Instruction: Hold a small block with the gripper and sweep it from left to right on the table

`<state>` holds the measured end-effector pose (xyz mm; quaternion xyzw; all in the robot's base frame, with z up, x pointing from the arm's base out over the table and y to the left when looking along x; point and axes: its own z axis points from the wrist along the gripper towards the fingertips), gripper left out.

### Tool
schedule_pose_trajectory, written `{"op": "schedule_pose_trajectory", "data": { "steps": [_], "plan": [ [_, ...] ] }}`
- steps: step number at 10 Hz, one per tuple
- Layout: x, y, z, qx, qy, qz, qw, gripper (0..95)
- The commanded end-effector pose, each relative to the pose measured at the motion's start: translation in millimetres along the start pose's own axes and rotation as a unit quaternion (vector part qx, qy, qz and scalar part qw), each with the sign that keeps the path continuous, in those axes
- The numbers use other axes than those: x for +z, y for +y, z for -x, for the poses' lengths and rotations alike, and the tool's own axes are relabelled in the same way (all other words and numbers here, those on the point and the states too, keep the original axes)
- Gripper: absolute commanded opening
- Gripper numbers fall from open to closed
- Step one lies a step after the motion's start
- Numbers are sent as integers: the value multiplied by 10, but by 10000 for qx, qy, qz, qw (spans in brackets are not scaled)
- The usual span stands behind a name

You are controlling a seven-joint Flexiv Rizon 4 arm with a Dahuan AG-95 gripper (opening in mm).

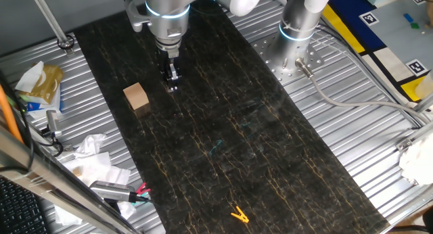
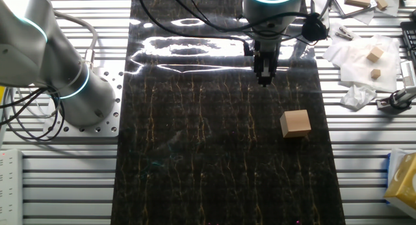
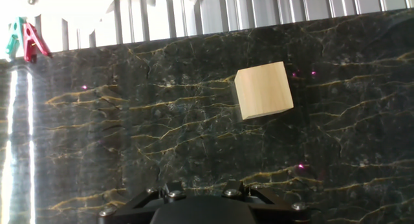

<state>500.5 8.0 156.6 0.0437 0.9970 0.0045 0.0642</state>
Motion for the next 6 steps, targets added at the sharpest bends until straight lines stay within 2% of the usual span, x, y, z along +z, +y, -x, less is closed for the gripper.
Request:
{"op": "schedule_pose_trajectory", "data": {
  "steps": [1, 6],
  "plan": [
    [0, 1, -1, 9, 3, -11, 10000, 380],
    [21, -3, 9, 3, -12, -43, 10000, 380]
  ]
}}
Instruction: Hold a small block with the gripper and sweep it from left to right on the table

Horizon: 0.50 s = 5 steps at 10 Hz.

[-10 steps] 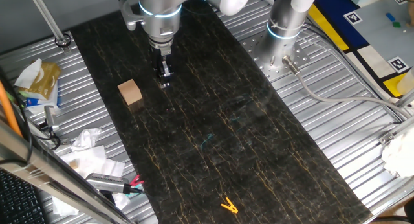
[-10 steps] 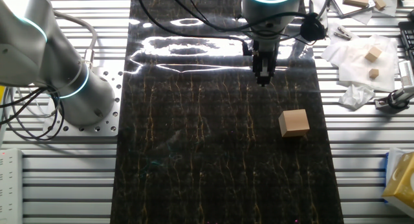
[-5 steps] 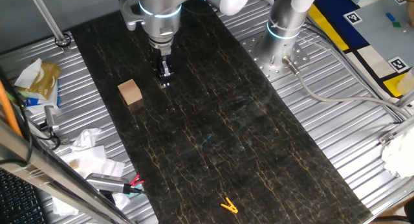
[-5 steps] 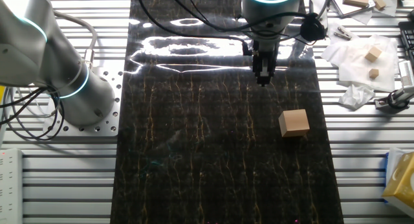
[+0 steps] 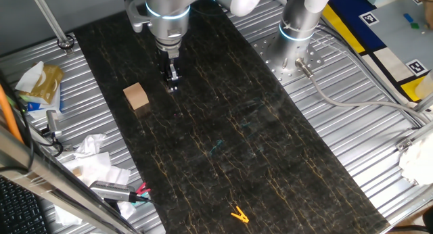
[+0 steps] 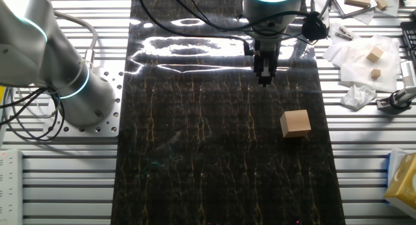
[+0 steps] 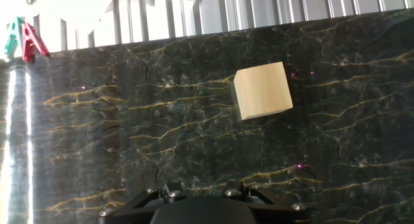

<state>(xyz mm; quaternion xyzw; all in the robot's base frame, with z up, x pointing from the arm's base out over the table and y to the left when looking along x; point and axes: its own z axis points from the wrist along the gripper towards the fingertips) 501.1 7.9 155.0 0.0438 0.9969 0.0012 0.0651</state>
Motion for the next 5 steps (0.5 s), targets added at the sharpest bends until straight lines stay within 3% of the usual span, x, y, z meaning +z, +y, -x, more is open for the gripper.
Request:
{"op": "schedule_pose_trajectory", "data": {
  "steps": [1, 3, 4, 5],
  "plan": [
    [12, -2, 13, 6, -2, -18, 10000, 380],
    [29, -4, 24, 2, -3, -38, 10000, 380],
    [50, -8, 29, -7, -5, -45, 10000, 190],
    [72, -13, 35, -10, -14, -49, 10000, 190]
  ]
}}
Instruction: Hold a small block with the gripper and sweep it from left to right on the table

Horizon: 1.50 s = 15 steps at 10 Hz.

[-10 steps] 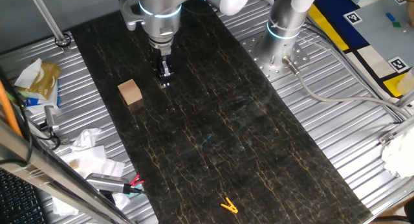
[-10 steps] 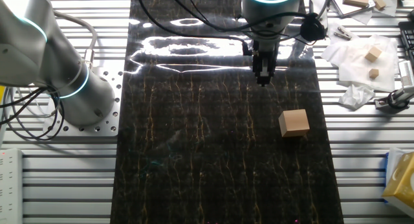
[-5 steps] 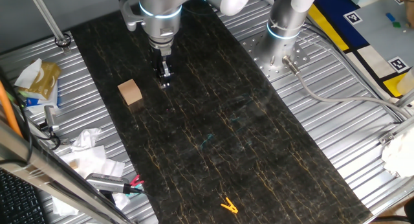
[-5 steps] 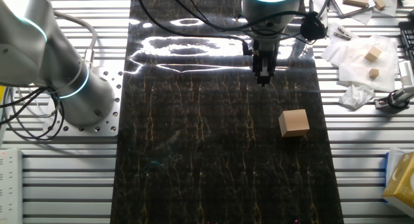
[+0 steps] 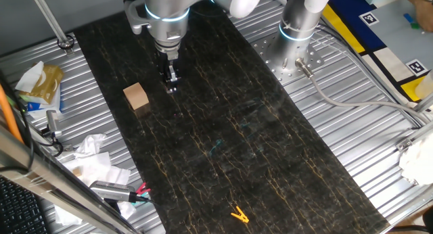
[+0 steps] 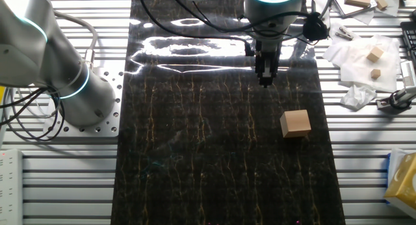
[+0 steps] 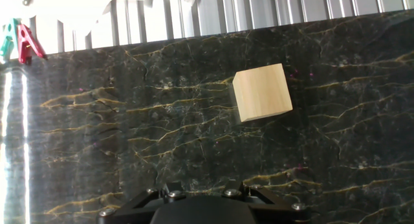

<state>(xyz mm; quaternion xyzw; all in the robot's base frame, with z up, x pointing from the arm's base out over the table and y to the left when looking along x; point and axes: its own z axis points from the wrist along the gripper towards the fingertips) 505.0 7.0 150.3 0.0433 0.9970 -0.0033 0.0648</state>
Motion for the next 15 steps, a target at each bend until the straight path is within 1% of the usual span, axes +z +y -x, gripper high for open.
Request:
{"op": "schedule_pose_trajectory", "data": {
  "steps": [1, 11, 12, 15],
  "plan": [
    [30, -9, 5, -5, -19, -4, 10000, 190],
    [49, -20, 26, -24, -24, -22, 10000, 190],
    [48, -18, 31, -16, -24, -20, 10000, 380],
    [46, -13, 56, -20, -20, -28, 10000, 380]
  ]
}}
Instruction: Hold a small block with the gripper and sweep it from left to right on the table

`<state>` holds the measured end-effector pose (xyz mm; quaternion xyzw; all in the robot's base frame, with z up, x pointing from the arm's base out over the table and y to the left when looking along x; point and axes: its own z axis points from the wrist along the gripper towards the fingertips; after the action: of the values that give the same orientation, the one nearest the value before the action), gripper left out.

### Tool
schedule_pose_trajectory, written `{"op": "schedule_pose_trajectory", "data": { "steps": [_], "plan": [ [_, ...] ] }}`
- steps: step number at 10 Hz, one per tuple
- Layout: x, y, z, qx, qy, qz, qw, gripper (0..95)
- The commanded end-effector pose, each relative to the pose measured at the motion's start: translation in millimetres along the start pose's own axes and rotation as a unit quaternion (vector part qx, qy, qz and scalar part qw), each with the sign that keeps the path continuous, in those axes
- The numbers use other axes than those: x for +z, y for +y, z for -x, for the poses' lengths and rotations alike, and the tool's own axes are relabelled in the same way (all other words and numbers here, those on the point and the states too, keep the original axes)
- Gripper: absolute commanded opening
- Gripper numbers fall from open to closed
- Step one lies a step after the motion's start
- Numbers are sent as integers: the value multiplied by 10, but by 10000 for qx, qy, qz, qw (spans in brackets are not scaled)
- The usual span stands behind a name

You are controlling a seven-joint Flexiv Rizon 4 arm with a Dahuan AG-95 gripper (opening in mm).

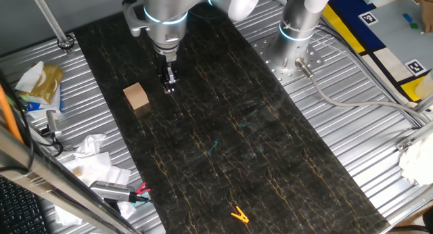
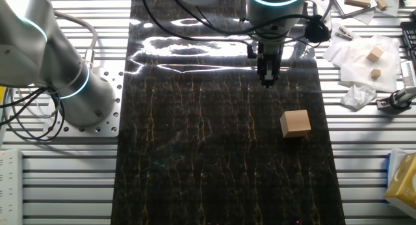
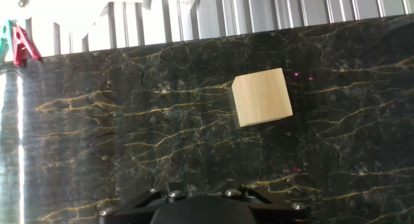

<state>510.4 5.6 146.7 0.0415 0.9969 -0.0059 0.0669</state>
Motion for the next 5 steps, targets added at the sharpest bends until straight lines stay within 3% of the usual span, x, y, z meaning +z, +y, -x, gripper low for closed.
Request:
{"op": "schedule_pose_trajectory", "data": {
  "steps": [1, 5],
  "plan": [
    [4, -4, 8, -5, 1, -2, 10000, 380],
    [1, -4, 20, -5, 1, 0, 10000, 380]
  ]
}}
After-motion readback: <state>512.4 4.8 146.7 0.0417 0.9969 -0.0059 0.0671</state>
